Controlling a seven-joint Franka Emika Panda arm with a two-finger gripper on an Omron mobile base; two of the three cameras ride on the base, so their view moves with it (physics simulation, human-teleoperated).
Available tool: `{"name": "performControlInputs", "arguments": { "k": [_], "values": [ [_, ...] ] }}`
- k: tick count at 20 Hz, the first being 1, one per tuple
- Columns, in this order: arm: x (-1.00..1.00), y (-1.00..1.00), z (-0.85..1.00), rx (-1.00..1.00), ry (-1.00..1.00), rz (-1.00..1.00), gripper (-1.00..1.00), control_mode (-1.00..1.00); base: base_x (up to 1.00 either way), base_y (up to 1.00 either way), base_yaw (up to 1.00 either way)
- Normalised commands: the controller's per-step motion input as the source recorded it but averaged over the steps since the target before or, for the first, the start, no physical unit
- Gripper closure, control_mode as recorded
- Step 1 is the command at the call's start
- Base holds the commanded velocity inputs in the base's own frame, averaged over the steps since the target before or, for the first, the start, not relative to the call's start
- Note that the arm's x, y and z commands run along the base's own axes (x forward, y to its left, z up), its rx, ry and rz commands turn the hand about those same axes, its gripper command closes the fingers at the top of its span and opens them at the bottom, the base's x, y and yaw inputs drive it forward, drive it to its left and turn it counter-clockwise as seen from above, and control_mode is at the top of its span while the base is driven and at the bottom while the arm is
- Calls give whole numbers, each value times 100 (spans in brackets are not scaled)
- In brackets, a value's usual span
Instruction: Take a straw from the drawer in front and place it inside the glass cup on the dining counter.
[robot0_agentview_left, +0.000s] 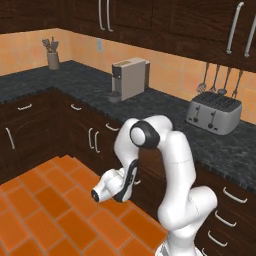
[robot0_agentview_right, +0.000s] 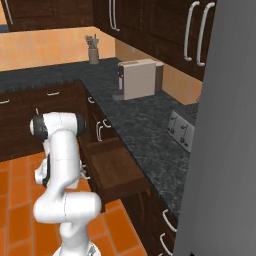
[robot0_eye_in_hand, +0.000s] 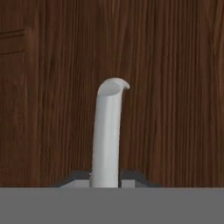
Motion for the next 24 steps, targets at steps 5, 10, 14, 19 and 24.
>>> {"name": "performControlInputs", "arguments": {
  "k": [5, 10, 14, 19, 24],
  "values": [
    [-37, 97, 10, 10, 23, 5, -100, -100, 0, 0, 0],
    [-35, 33, 41, 18, 14, 3, -100, -100, 0, 0, 0],
    [-37, 2, 99, 42, 16, 5, -100, -100, 0, 0, 0],
    [-8, -14, 100, 57, 18, 1, -100, -100, 0, 0, 0],
    [45, -49, 98, 36, 16, -2, -100, -100, 0, 0, 0]
  ]
}}
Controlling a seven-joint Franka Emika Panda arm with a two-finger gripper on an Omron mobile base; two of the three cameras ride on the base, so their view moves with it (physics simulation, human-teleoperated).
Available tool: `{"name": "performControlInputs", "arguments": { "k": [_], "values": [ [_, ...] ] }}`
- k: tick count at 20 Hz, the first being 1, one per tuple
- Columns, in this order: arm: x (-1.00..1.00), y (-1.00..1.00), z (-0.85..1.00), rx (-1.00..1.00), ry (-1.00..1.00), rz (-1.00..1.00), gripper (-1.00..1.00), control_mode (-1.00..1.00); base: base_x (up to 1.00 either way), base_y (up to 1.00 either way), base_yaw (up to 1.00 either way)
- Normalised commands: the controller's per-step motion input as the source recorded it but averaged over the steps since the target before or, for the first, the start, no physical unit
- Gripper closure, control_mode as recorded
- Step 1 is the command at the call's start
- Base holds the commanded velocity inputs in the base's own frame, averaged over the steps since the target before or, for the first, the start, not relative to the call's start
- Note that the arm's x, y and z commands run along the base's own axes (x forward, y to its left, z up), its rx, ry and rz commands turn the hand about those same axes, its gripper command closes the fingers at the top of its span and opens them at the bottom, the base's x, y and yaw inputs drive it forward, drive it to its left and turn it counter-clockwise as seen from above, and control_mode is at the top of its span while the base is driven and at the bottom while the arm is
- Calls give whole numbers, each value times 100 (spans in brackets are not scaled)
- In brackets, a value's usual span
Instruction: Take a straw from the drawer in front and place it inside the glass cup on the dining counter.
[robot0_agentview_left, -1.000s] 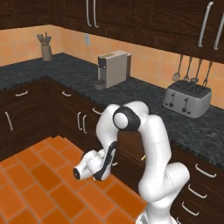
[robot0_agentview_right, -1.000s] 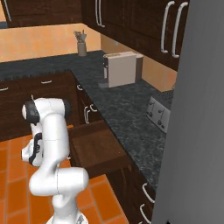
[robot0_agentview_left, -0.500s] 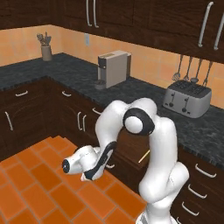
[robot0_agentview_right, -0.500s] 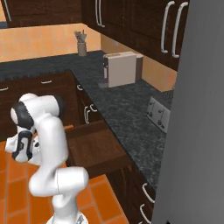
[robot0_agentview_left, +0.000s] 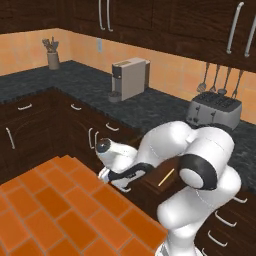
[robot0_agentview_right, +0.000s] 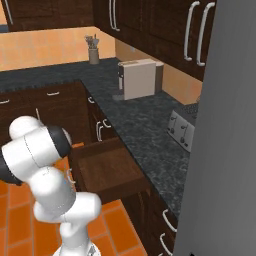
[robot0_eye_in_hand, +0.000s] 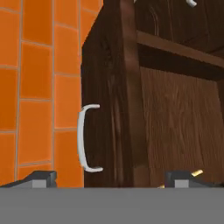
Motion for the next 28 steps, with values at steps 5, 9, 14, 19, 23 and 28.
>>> {"name": "performControlInputs", "arguments": {
  "k": [5, 9, 14, 19, 23, 28],
  "values": [
    [78, -46, 47, 17, 17, -7, -100, -100, 0, 0, 0],
    [85, -33, 1, 12, 22, -6, -100, -100, 0, 0, 0],
    [31, -9, -28, 2, 11, -5, -100, -100, 0, 0, 0],
    [0, 0, -67, 0, 4, -3, -100, -100, 0, 0, 0],
    [0, -1, -59, 0, 3, -1, -100, -100, 0, 0, 0],
    [-34, 30, -48, 1, 5, 0, -100, -100, 0, 0, 0]
  ]
}}
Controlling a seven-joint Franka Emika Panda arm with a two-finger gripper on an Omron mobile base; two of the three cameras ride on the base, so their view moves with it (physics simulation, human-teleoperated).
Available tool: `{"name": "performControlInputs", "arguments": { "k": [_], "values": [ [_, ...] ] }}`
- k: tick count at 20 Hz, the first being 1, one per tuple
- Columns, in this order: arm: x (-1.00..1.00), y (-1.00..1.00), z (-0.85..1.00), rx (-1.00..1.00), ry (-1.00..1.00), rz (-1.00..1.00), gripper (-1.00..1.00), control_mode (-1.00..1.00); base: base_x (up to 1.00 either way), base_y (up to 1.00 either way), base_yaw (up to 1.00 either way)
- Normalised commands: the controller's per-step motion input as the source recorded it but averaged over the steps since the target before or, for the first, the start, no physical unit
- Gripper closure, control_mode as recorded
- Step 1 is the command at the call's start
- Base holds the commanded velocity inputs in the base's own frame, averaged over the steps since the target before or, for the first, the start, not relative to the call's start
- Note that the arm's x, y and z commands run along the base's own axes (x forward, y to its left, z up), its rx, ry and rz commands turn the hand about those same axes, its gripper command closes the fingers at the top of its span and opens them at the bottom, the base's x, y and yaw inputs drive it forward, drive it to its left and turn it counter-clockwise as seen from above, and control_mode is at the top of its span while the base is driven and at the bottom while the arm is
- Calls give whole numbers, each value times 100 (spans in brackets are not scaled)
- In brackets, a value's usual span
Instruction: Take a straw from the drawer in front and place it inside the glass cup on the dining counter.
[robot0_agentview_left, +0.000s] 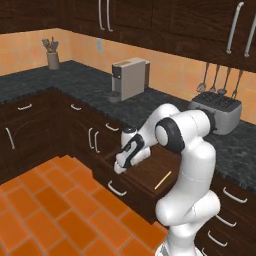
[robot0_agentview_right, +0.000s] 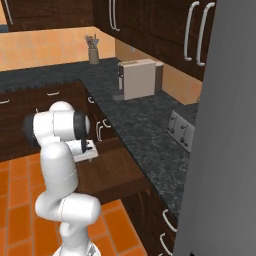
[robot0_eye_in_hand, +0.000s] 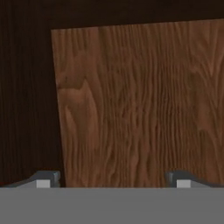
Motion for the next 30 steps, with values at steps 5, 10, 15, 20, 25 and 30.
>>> {"name": "performControlInputs", "arguments": {
  "k": [5, 10, 15, 20, 25, 30],
  "values": [
    [-83, 78, -13, 2, 2, 0, -100, -100, 0, 0, 0],
    [-39, -9, 18, 1, 1, -23, -100, -100, 0, 0, 0],
    [53, -83, 4, 0, 11, -40, -100, -100, 0, 0, 0],
    [42, -63, -4, -1, 19, -33, -100, -100, 0, 0, 0],
    [2, -57, -7, -6, 15, -23, -100, -100, 0, 0, 0],
    [-2, -33, -24, -10, 6, -3, -100, -100, 0, 0, 0]
  ]
}}
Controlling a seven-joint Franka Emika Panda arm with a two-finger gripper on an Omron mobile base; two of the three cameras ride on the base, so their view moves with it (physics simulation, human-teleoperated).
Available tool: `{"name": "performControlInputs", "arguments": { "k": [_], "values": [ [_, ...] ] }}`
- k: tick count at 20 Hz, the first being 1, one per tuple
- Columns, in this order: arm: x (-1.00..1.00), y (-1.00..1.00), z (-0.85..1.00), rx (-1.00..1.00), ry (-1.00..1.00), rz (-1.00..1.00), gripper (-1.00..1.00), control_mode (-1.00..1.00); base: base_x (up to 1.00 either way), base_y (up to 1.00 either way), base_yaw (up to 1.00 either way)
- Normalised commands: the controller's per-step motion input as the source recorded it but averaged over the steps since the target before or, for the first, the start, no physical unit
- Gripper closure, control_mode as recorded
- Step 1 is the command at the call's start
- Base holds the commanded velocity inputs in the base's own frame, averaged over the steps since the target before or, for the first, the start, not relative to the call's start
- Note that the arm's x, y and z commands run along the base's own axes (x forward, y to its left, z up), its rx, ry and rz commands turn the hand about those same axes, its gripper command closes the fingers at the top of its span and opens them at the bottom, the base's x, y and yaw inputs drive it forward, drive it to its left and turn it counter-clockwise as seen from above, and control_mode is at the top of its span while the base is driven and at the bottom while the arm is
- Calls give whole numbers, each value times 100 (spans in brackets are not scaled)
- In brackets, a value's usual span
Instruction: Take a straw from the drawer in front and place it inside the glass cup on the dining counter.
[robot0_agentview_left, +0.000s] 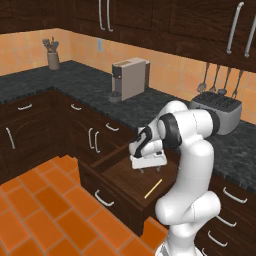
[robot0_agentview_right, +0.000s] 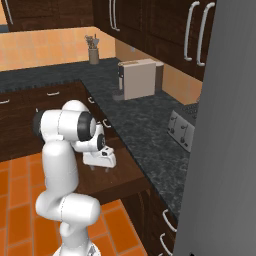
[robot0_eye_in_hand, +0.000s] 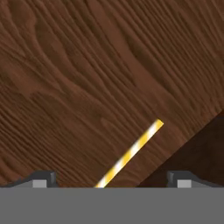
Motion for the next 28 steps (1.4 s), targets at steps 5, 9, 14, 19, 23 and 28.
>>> {"name": "performControlInputs", "arguments": {
  "k": [5, 9, 14, 19, 23, 28],
  "values": [
    [-3, -28, -39, -8, 5, 0, -100, -100, 0, 0, 0],
    [0, -6, -43, 0, 4, 0, -100, -100, 0, 0, 0],
    [-4, -8, -40, 0, 3, 0, -100, -100, 0, 0, 0],
    [-25, -20, -23, 0, 0, 0, -100, -100, 0, 0, 0],
    [-19, -18, -34, 0, 0, 0, -100, -100, 0, 0, 0],
    [-26, -7, -50, 0, 0, 0, -100, -100, 0, 0, 0]
  ]
}}
